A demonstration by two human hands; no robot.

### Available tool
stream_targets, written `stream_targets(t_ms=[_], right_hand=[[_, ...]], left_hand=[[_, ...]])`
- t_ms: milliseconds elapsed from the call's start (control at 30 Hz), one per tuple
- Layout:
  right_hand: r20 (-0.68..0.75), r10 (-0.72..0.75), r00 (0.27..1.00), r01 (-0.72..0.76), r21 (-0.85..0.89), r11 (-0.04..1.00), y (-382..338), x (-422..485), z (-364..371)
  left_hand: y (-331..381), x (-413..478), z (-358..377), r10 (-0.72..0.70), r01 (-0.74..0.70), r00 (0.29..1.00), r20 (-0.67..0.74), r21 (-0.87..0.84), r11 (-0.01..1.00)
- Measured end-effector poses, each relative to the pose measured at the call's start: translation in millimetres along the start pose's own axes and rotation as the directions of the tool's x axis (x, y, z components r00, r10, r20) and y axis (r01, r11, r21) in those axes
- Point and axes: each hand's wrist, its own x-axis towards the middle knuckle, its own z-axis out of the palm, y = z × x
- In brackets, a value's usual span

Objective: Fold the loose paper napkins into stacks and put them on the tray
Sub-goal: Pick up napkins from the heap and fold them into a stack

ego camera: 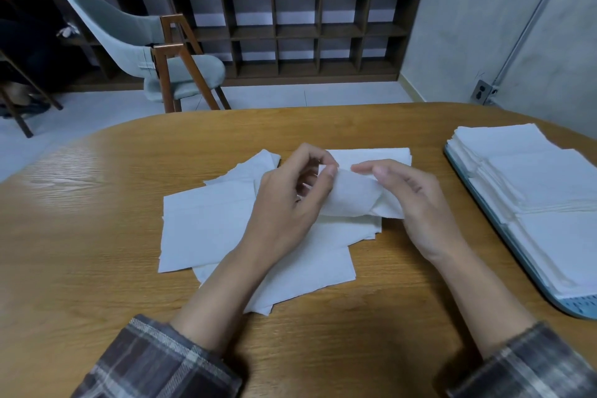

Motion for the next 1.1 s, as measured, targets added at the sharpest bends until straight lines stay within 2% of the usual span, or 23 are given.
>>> stream_targets(t_ms=[200, 333, 467, 567, 667, 800, 933, 1100], right_hand=[[0.061, 0.000, 0.998, -0.001, 0.020, 1.000, -4, -4, 7], [-0.027, 0.042, 0.999, -0.040, 0.073, 0.996, -1, -2, 5], [-0.174, 0.098, 0.980, -0.073, 0.146, 0.987, 2, 2, 1], [-0.211, 0.185, 0.960, -0.128, 0.257, 0.958, 5, 4, -3], [-0.183, 0.224, 0.957, -0.171, 0.264, 0.949, 7, 4, -3], [-0.124, 0.253, 0.959, -0.209, 0.285, 0.935, 5, 3, -2], [-0.029, 0.255, 0.967, -0.231, 0.330, 0.915, 1, 2, 0], [0.095, 0.206, 0.974, -0.226, 0.320, 0.920, -2, 0, 2]], left_hand=[[0, 3, -1, -0.043, 0.037, 0.995, -0.085, -0.070, 0.997], [1, 2, -1, -0.127, 0.125, 0.992, -0.008, -0.117, 0.985], [-5, 3, -4, -0.189, 0.190, 0.981, 0.049, -0.021, 0.982], [-6, 6, -8, -0.242, 0.247, 0.967, 0.079, -0.057, 0.967], [-7, 8, -13, -0.260, 0.256, 0.966, -0.017, -0.121, 0.959], [-11, 11, -20, -0.251, 0.238, 0.959, -0.134, -0.110, 0.965], [-8, 13, -22, -0.247, 0.229, 0.963, -0.105, -0.157, 0.961], [-7, 12, -20, -0.225, 0.218, 0.973, -0.048, -0.114, 0.969]])
